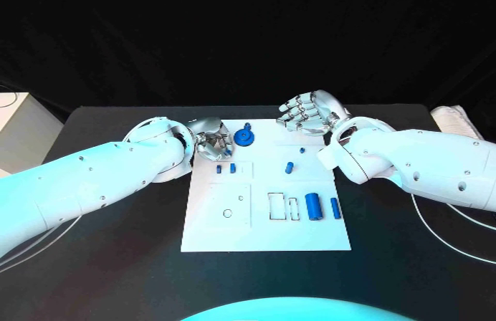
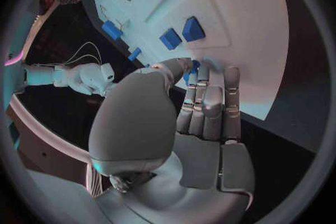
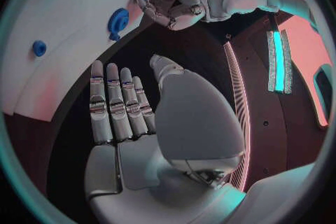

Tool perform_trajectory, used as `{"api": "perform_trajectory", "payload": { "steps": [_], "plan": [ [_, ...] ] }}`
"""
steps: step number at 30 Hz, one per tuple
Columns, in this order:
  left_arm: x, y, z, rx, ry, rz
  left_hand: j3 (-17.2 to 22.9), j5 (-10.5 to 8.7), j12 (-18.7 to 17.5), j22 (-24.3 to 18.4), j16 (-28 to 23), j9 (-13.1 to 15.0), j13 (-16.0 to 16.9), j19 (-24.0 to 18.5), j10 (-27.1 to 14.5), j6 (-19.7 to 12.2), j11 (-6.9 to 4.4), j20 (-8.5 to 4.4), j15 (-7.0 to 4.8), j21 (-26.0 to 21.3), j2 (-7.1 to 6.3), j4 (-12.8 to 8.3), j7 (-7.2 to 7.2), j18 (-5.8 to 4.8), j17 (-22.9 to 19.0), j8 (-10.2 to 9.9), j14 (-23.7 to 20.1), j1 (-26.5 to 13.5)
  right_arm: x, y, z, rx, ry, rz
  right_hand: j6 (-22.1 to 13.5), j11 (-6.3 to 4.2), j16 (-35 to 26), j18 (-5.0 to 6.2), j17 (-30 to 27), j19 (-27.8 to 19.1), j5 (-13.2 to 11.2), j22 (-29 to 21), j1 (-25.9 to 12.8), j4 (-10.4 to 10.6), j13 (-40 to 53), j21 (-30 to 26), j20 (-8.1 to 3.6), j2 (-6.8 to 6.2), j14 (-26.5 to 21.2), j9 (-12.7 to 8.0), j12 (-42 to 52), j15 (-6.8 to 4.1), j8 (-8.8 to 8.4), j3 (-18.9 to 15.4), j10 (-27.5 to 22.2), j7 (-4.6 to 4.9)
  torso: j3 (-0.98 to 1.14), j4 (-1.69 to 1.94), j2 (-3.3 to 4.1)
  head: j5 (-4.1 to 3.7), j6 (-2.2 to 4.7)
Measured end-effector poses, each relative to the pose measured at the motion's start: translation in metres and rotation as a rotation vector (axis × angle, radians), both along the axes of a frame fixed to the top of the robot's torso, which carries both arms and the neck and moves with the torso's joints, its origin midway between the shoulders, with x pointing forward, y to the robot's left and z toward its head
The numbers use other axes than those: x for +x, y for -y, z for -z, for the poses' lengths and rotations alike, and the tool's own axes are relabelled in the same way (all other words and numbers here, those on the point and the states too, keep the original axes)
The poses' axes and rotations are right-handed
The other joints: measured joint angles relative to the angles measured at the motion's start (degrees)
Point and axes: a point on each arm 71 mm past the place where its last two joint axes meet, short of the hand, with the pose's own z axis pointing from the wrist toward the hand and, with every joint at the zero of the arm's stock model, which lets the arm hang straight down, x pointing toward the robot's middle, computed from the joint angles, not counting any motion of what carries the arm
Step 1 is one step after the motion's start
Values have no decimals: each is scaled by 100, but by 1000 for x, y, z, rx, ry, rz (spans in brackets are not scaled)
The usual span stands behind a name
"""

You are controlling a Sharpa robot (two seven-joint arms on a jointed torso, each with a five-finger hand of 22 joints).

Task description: Assemble the parts on the task board

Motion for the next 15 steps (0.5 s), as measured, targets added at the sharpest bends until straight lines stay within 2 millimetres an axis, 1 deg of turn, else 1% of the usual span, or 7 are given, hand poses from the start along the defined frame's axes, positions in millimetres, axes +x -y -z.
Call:
{"api": "perform_trajectory", "payload": {
  "steps": [2,10,12,15],
  "plan": [
    [0,0,1,2,-2,0,-10,0,0,-6,0,-21,14,0,0,-86,0,0,0,-24,-51,10,7,0,-5,-71,0,-24,0,0,0,0,0,0,0,0,0,0,0,0,0,0,0,0,0,0,0,0,0,0,0,0,0,0,0,0,-1,-1,0,1,0],
    [-1,-1,1,2,-1,0,-33,0,-24,-12,24,-33,42,0,0,-156,0,0,0,-28,-88,32,-1,0,-5,-142,0,-49,0,0,0,0,0,0,0,0,0,0,0,0,0,0,0,0,0,0,0,0,0,0,0,0,0,0,0,0,-3,-3,-2,2,4],
    [-1,-1,1,1,0,-1,-32,0,-24,-21,24,-41,53,0,0,-204,0,0,0,-45,-111,32,18,0,-11,-168,0,-72,0,0,0,0,0,0,0,0,0,0,0,0,0,0,0,0,0,0,0,0,0,0,0,0,0,0,0,0,-3,-3,-2,2,5],
    [-1,-1,1,1,2,-2,-32,0,-45,-24,24,-52,72,0,0,-276,0,0,20,-45,-112,32,38,0,-24,-214,-21,-73,0,0,0,0,0,0,0,0,0,0,-6,0,0,-10,0,0,-5,0,0,0,0,-5,0,0,0,0,0,0,-2,-1,-2,2,7]
  ]
}}
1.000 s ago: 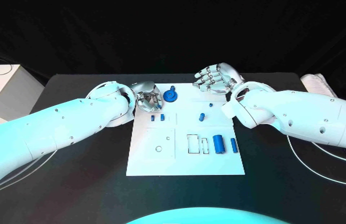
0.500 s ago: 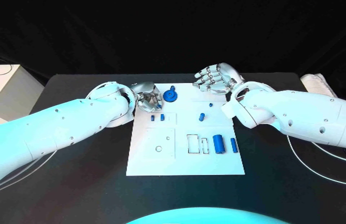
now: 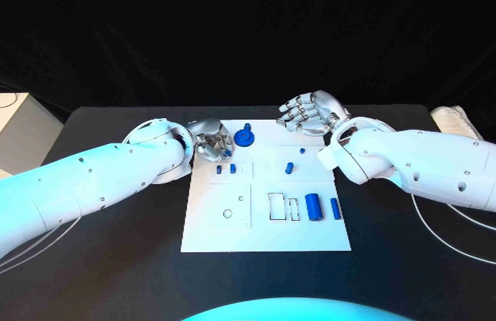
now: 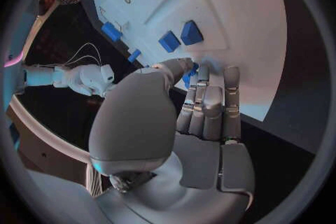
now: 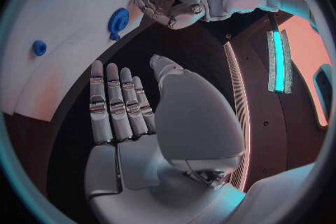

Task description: Assemble the parts on the task board

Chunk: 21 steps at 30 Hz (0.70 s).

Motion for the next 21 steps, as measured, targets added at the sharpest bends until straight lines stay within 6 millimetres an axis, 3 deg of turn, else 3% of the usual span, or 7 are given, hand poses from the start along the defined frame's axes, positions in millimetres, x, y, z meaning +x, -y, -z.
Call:
{"api": "perform_trajectory", "payload": {
  "steps": [11,21],
  "plan": [
    [0,-2,0,-1,5,-5,0,0,0,-21,0,-13,30,0,0,-109,0,0,0,-22,-9,0,1,0,-28,-83,0,-9,0,0,0,-1,-2,0,0,0,0,0,-2,0,0,-5,0,0,0,0,0,0,0,0,0,0,0,0,0,0,-2,2,1,3,4],
    [1,-8,0,5,0,-16,-82,0,-41,-65,26,-83,110,21,-22,-516,22,21,21,-108,-66,79,-79,-1,-70,-329,-21,-66,1,3,1,-9,-7,2,0,0,-23,-1,-21,0,0,-38,24,-24,-4,0,0,-24,2,-6,-47,2,0,24,0,0,-2,0,-1,1,12]
  ]
}}
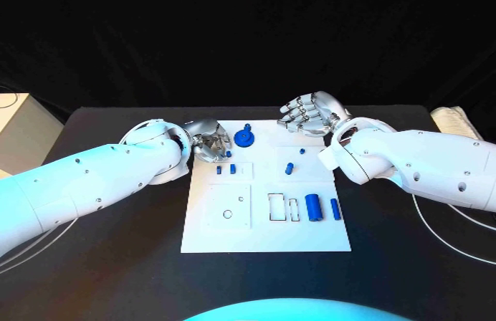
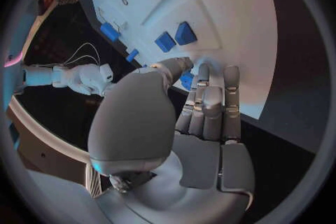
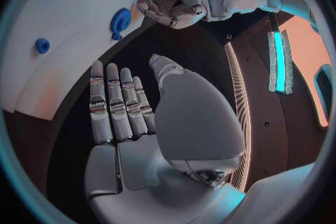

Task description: Assemble the parts on the task board

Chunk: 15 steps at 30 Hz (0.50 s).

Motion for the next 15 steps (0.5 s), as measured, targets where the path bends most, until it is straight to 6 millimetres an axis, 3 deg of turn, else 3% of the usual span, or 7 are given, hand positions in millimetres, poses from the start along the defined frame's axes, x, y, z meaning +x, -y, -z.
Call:
{"api": "perform_trajectory", "payload": {
  "steps": [8,12,15],
  "plan": [
    [0,-10,0,11,-12,-11,-93,0,-25,-47,0,-14,26,-18,-28,-70,28,18,1,-47,-23,15,-52,0,-42,-42,-42,-23,2,6,1,-22,-2,4,106,-1,4,0,-9,187,-37,-51,25,-64,-2,66,-42,-25,219,-7,-76,-33,0,64,-2,28,2,-1,-2,-9,5],
    [0,-16,0,13,-15,-20,-109,0,-25,-49,0,-14,39,-21,-28,-70,28,21,1,-47,-23,0,-52,0,-42,-42,-42,-22,3,9,1,-43,2,4,242,-76,126,0,10,427,-115,-58,63,-125,-2,181,-127,-63,489,-16,-76,-115,0,119,36,54,1,-1,-2,-13,13],
    [1,-24,0,8,-14,-38,-109,0,0,-43,15,-10,102,-21,-25,-18,24,20,1,-47,24,0,0,0,-29,-30,-42,49,5,14,2,-73,11,2,426,-186,332,-1,133,832,-125,13,196,-258,-2,431,-297,-91,949,-29,-76,-275,0,239,218,33,-1,-1,-2,-18,19]
  ]
}}
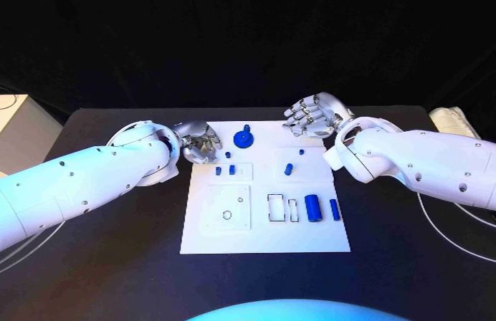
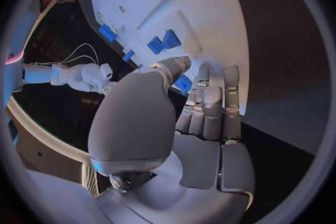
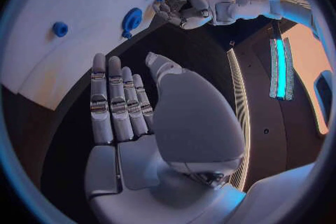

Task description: Assemble the parts on the task board

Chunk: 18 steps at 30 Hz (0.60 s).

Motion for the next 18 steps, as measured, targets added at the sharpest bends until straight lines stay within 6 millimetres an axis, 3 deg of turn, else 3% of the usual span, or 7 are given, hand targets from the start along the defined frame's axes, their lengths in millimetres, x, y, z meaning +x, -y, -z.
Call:
{"api": "perform_trajectory", "payload": {
  "steps": [4,6,7,9,10,13,18],
  "plan": [
    [2,-15,-4,-40,10,-44,60,0,131,-42,7,72,109,0,53,353,-26,0,-41,-44,106,-60,76,0,-144,197,-102,127,2,6,0,-59,18,-10,289,-147,438,0,291,663,-7,300,92,-172,0,574,-313,-11,820,-17,-53,-279,-25,179,349,-109,0,0,0,-19,27],
    [3,-24,-7,-90,10,-73,98,0,213,-42,7,97,169,0,80,502,-18,0,-41,-44,135,-98,78,0,-138,282,-102,156,2,9,0,-103,29,-21,501,-246,819,-1,532,1036,-188,530,199,-255,3,954,-471,1,1346,-16,-93,-445,-25,353,620,-195,0,-1,0,-45,51],
    [3,-29,-9,-119,8,-86,120,0,239,-42,-53,107,198,0,80,588,-18,0,-26,-45,152,-120,89,0,-302,328,-187,172,3,10,1,-127,33,-28,674,-316,1247,-1,915,1141,-222,857,146,-293,0,1382,-605,-92,1519,-29,-320,-508,-118,668,868,-253,0,-1,0,-57,58],
    [2,-41,-12,-198,-5,-116,131,0,241,-46,-212,111,210,-41,-41,648,36,-4,10,-71,158,-109,113,1,-702,347,-446,179,3,12,1,-190,44,-49,799,-377,1777,-1,1353,1179,-230,1499,56,-362,8,2086,-689,-182,1604,-30,-546,-559,-208,973,1068,-289,0,-2,-1,-105,85],
    [1,-46,-14,-236,-15,-128,145,0,241,-53,-256,111,217,-55,-80,649,57,8,28,-75,158,-95,114,1,-792,348,-499,179,3,13,2,-221,48,-60,845,-407,2205,-90,1695,1287,-255,2314,-1,-410,17,2905,-705,-235,1621,-20,-668,-576,-253,1133,1159,-319,0,-2,-1,-130,102],
    [-4,-61,-18,-389,-70,-162,126,0,241,-72,-271,102,236,-69,-118,648,74,23,41,-111,135,-76,114,0,-866,347,-512,136,3,13,3,-331,62,-99,904,-429,3634,-315,2891,1472,-364,4012,-250,-494,24,4587,-697,-301,1621,46,-913,-576,-307,1368,1277,-355,-1,-2,2,-202,141],
    [-15,-73,-23,-635,-176,-192,71,22,241,-96,-271,85,269,-106,-167,600,74,60,72,-179,110,10,132,0,-875,347,-543,8,1,14,6,-508,94,-149,964,-406,4296,-314,3424,1405,-507,4574,-438,-541,24,5109,-657,-386,1621,120,-1155,-576,-336,1414,1191,-377,-9,2,5,-299,197]
  ]
}}
